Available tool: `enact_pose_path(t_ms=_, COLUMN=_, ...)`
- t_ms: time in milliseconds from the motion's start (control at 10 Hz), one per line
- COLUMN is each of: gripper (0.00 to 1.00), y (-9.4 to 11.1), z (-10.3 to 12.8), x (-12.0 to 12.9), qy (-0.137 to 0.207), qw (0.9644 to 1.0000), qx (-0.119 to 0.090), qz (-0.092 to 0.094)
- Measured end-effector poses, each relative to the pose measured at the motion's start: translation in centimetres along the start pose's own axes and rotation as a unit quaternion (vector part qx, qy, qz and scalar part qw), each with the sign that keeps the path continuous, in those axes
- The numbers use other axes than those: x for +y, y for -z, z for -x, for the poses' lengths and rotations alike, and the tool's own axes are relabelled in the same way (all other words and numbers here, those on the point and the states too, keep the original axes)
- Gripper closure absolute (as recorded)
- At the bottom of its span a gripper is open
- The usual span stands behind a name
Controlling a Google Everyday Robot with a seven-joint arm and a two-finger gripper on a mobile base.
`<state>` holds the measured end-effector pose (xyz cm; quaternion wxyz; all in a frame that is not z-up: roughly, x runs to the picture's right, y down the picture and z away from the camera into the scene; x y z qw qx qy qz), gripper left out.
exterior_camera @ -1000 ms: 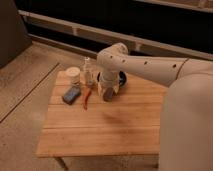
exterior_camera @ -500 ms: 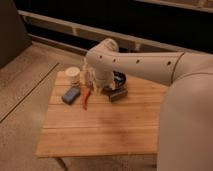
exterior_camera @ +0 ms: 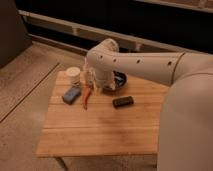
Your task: Knock the eraser over
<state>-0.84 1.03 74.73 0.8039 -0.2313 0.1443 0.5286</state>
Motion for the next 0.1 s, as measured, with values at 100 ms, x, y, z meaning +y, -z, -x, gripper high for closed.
enact_pose_path(t_ms=100, gripper=0.35, y=0.02, z=0.00, x=-0.05, qy=0.000, qw=1.0000, qx=0.000, qz=0.000)
